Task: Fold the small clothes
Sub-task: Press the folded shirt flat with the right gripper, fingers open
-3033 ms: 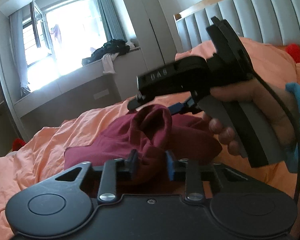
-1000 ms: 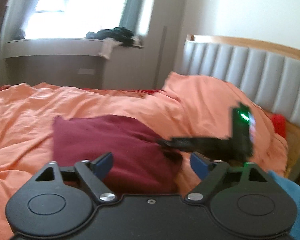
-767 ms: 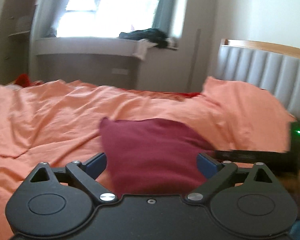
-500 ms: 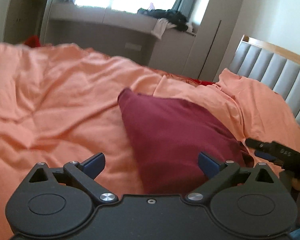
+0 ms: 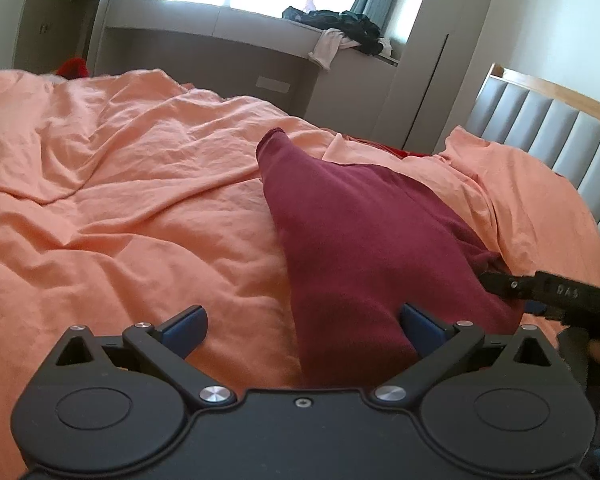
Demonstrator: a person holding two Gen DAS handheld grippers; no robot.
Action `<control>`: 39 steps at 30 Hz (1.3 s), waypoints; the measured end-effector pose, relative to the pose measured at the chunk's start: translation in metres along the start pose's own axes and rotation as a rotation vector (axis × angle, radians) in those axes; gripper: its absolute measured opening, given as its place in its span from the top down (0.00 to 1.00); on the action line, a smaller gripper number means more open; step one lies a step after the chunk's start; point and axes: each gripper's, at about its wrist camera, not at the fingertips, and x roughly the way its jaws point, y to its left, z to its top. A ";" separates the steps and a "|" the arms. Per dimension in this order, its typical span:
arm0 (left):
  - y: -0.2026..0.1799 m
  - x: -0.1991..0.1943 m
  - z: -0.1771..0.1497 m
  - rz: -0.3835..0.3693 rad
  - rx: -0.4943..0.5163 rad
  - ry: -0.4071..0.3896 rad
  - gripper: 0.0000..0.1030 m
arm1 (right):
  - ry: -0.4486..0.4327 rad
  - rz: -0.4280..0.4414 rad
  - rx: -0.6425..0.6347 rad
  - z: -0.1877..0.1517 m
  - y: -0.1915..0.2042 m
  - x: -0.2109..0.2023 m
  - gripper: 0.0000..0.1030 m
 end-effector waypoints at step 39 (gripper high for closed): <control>-0.023 -0.008 0.002 0.072 0.166 -0.019 0.01 | -0.119 0.079 0.158 0.014 -0.045 -0.023 0.00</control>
